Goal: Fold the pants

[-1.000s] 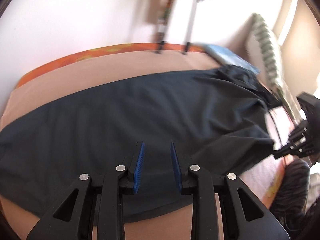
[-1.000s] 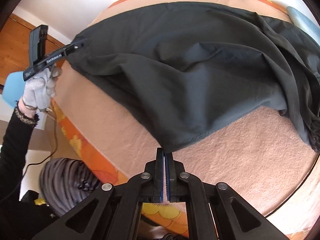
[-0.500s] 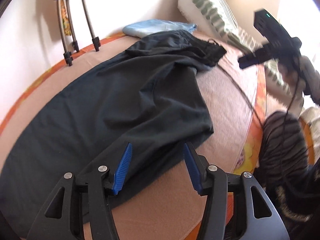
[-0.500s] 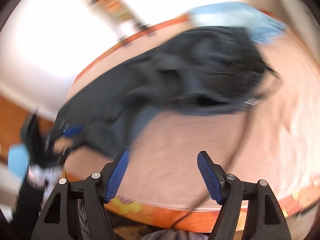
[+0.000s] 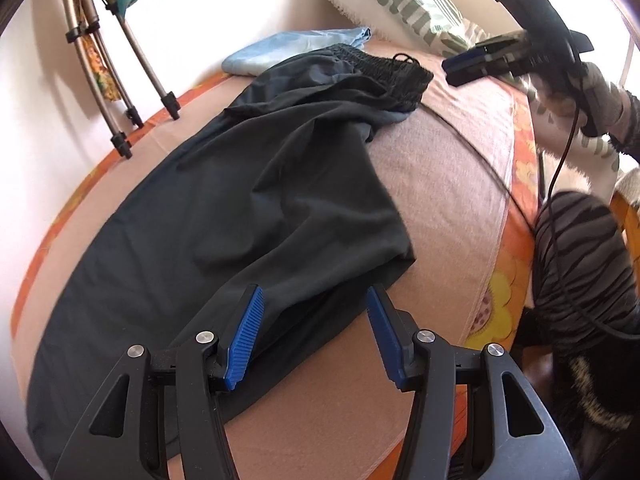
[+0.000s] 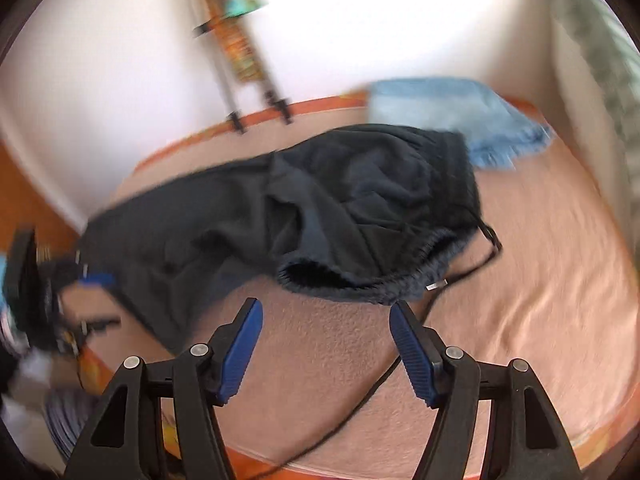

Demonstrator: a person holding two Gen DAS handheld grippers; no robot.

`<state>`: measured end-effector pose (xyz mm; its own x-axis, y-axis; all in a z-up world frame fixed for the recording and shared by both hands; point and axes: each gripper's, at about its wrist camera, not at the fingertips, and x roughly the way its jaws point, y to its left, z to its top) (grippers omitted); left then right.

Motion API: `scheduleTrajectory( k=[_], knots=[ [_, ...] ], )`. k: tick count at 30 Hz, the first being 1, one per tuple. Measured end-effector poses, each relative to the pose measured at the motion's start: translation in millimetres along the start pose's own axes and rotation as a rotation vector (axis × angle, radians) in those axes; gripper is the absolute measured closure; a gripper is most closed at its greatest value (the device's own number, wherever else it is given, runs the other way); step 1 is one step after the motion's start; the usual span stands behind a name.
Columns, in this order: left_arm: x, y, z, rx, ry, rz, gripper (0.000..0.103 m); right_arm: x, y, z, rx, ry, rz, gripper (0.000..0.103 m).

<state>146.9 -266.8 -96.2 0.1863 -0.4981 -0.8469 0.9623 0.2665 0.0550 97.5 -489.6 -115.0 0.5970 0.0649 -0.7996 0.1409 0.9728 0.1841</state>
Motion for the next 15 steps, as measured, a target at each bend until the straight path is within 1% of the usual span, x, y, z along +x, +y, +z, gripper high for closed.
scheduleTrajectory(
  k=[2,3,5,6,7,8,9,10,12,13,15],
  knots=[
    [2.3,1.2,6.7,-0.037,-0.013,-0.043,0.05,3.0,11.5,2.1,-0.137,0.009,-0.021,0.034],
    [4.7,-0.1,10.7,-0.049,-0.016,-0.062,0.05,7.5,17.9,4.1,-0.215,0.016,-0.049,0.034],
    [8.8,-5.8,16.5,-0.047,-0.015,-0.075,0.05,15.5,25.0,5.3,-0.323,0.026,-0.083,0.034],
    [12.8,-10.9,21.6,-0.042,-0.012,-0.087,0.05,16.1,25.9,3.6,-0.357,0.029,-0.079,0.034],
    [15.0,-14.6,24.9,-0.037,-0.011,-0.098,0.05,21.3,26.9,4.2,-0.395,0.045,-0.077,0.039],
    [17.9,-18.0,28.4,-0.032,-0.01,-0.108,0.05,24.4,27.1,4.7,-0.414,0.059,-0.087,0.057],
    [22.9,-23.0,33.4,-0.018,-0.006,-0.116,0.05,27.8,24.6,5.5,-0.429,0.076,-0.101,0.073],
    [26.7,-26.0,36.0,-0.005,-0.001,-0.12,0.05,30.9,19.5,10.2,-0.429,0.09,-0.094,0.09],
    [37.7,-31.5,41.0,0.017,0.016,-0.128,0.05,24.7,10.5,18.4,-0.417,0.059,-0.077,0.095],
    [42.0,-32.2,41.8,0.018,0.023,-0.138,0.05,21.2,1.9,28.0,-0.401,0.038,-0.095,0.099],
    [51.1,-32.2,42.2,0.017,0.039,-0.156,0.05,16.2,-10.5,43.2,-0.368,0.011,-0.115,0.099]
  ],
)
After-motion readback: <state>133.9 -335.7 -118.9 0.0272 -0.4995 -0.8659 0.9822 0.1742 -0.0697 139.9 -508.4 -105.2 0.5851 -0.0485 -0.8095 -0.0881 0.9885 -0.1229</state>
